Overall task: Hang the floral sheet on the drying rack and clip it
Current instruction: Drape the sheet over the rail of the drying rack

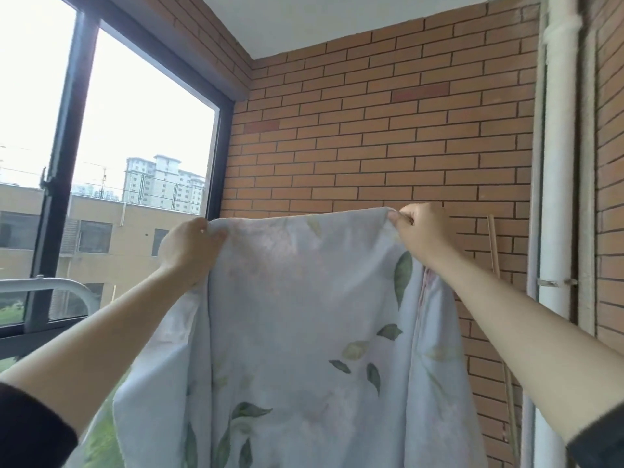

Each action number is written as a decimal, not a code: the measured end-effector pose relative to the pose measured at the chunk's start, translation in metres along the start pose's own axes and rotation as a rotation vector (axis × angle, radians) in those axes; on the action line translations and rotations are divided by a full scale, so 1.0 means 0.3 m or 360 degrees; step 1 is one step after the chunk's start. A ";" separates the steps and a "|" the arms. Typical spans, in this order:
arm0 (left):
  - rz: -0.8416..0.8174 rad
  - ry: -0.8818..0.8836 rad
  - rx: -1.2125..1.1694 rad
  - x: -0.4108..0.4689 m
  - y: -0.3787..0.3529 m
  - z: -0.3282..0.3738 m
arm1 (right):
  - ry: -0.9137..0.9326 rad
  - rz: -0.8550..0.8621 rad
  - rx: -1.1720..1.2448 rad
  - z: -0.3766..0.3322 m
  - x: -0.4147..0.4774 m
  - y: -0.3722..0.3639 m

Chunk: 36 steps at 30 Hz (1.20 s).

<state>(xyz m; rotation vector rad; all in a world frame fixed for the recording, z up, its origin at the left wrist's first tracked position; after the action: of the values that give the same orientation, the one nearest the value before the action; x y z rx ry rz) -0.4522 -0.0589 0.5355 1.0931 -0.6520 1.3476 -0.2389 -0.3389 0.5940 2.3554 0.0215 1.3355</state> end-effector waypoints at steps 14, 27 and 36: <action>-0.0444 -0.0134 -0.1360 -0.161 -0.130 0.392 | 0.0219 -0.0434 0.0503 -0.186 -0.134 -0.096; -0.0004 -0.0015 -0.1032 -0.074 -0.108 0.289 | -0.0427 -0.0711 0.0052 0.207 -0.271 -0.207; 0.0048 0.0024 -0.0837 -0.070 -0.150 0.207 | -0.0552 -0.0170 0.0136 0.363 -0.199 -0.086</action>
<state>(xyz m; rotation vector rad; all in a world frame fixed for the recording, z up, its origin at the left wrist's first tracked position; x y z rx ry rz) -0.3991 -0.1179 0.5306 0.6484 -0.9490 1.1172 -0.1764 -0.3677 0.4874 2.5868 0.1005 0.8798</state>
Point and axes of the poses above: each hand's wrist, its own x-axis towards the middle knuckle, its own y-axis out of the back of the hand, z = x × y, the point moved 3 cm from there along x, towards the middle knuckle, and after that the axes turned 14 degrees about -y, right-handed, at the moved point
